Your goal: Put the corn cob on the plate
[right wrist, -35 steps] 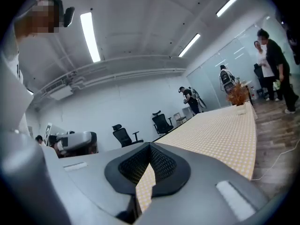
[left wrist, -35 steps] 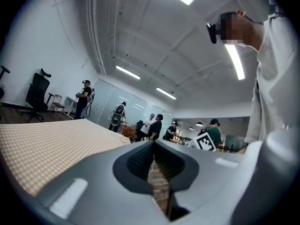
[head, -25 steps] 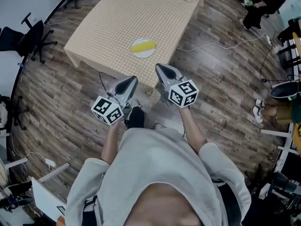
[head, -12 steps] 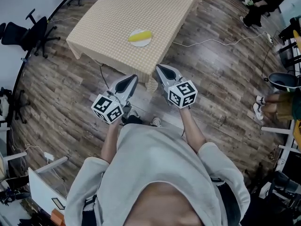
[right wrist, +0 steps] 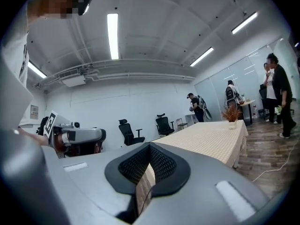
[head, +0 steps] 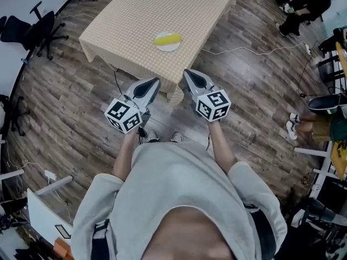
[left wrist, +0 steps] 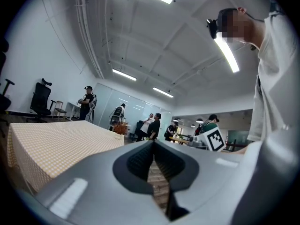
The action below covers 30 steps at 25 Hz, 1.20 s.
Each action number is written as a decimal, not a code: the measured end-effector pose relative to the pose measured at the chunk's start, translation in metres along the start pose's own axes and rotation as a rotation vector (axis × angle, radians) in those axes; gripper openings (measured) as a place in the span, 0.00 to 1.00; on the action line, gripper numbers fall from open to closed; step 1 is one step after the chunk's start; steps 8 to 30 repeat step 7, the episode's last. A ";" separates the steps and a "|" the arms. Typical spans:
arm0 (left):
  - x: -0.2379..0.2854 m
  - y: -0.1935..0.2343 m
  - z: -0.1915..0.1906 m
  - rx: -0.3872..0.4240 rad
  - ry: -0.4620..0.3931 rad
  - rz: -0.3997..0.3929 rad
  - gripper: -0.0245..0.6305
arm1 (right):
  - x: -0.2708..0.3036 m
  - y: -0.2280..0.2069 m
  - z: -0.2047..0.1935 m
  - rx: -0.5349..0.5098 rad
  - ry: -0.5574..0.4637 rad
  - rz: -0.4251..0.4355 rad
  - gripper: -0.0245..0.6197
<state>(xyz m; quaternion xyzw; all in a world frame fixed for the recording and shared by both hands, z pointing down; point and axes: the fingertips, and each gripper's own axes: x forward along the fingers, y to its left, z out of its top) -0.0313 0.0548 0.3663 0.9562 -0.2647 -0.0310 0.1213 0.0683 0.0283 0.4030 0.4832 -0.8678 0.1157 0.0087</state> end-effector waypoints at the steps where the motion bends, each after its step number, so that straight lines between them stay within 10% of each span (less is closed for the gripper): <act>1: -0.003 0.002 -0.001 -0.004 0.002 -0.001 0.05 | 0.001 0.005 -0.004 0.005 0.006 -0.001 0.03; 30: -0.010 0.020 0.001 -0.007 -0.002 0.000 0.05 | 0.011 0.016 -0.018 0.022 0.032 -0.005 0.03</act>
